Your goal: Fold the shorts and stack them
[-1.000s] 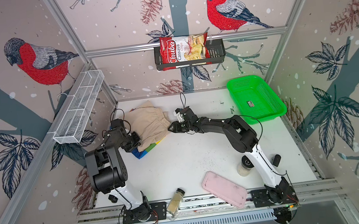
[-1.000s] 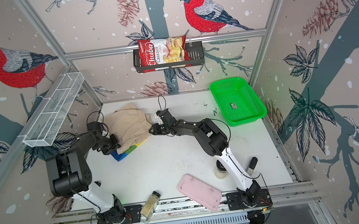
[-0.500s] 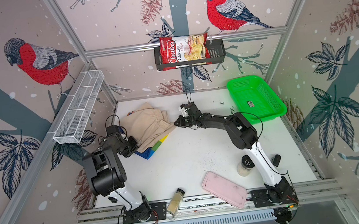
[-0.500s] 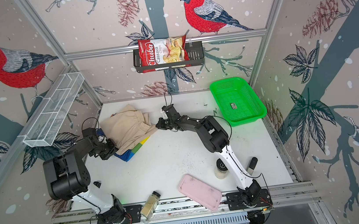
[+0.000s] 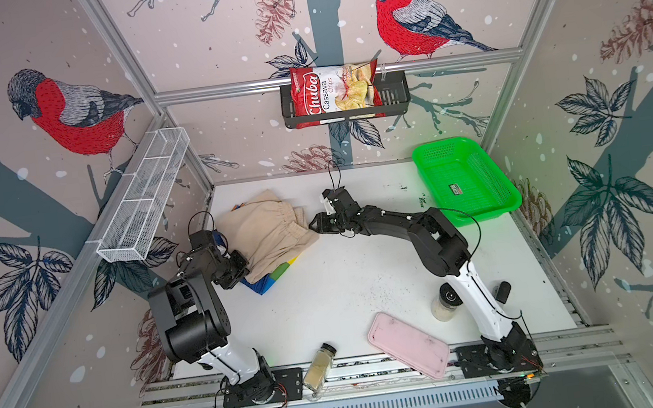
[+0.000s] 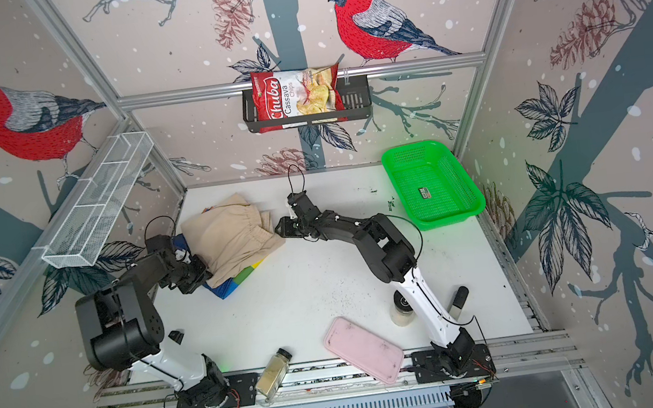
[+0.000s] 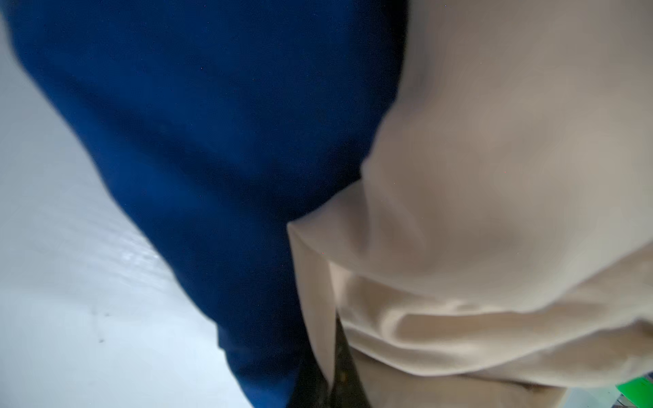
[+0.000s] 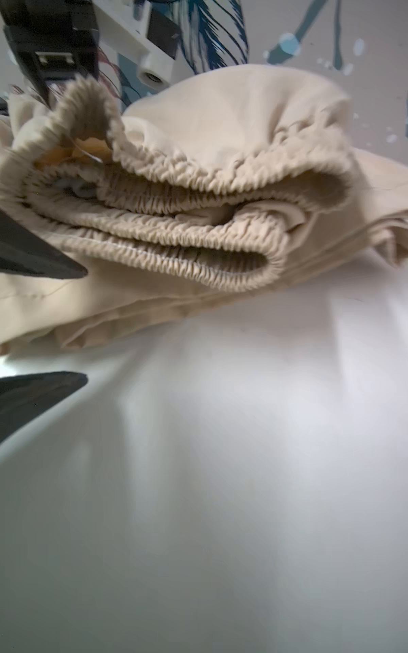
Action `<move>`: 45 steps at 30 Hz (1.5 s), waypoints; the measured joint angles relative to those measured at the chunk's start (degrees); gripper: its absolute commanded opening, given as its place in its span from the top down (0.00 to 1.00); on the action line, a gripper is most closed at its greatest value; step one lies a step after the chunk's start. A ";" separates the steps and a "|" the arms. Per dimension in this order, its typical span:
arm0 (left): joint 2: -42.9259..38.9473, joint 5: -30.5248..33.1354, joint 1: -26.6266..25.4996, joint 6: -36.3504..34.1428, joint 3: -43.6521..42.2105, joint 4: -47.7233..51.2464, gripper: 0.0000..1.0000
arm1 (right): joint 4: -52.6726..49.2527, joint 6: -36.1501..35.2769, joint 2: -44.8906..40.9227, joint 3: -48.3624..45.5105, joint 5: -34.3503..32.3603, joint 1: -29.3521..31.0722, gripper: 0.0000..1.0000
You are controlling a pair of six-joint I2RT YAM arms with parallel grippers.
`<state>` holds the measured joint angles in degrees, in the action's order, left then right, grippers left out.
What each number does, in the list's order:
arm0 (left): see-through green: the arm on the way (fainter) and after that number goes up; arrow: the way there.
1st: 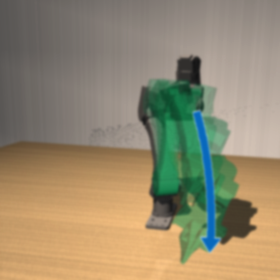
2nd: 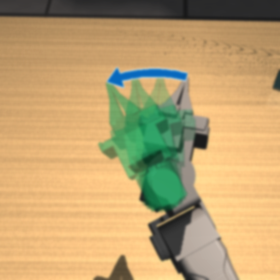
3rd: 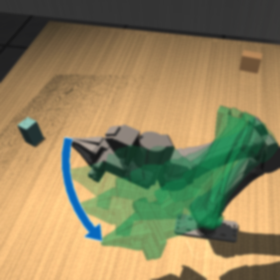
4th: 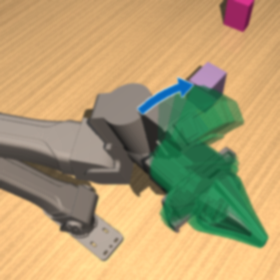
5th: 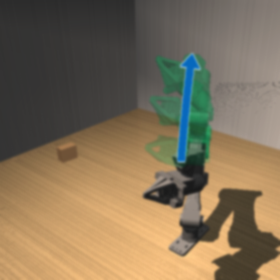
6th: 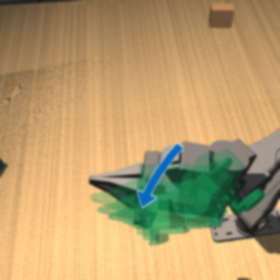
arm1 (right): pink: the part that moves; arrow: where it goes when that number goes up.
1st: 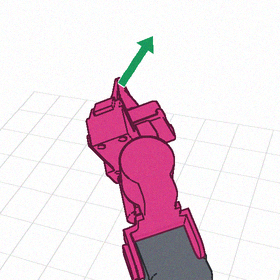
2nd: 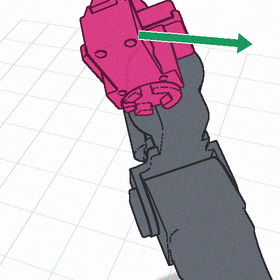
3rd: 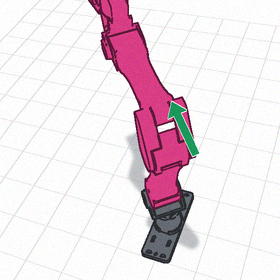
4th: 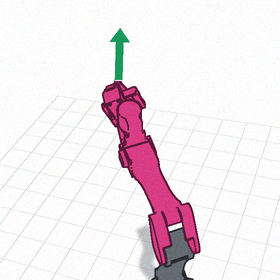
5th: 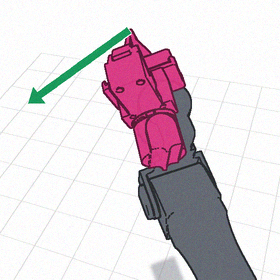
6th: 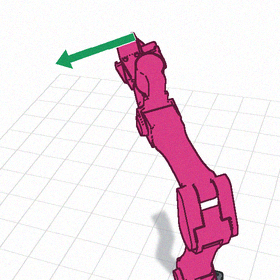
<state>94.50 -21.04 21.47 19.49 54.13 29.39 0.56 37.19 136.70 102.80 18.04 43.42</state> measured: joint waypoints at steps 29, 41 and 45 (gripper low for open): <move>-0.61 -2.75 -1.27 -0.02 -1.73 -0.68 1.00 | -8.59 -2.45 6.56 14.58 -0.15 3.08 1.00; 0.02 -2.80 -1.27 -0.07 -2.08 -1.31 1.00 | -2.08 -2.12 -2.45 -0.28 0.55 2.69 0.95; 0.46 -1.31 -1.33 -0.37 -2.14 -1.42 1.00 | 0.72 -0.90 -2.47 -4.24 1.66 2.86 0.82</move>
<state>94.96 -22.35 20.14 19.11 51.99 27.97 1.28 36.29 134.23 98.56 19.70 46.28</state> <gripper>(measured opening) 0.054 0.128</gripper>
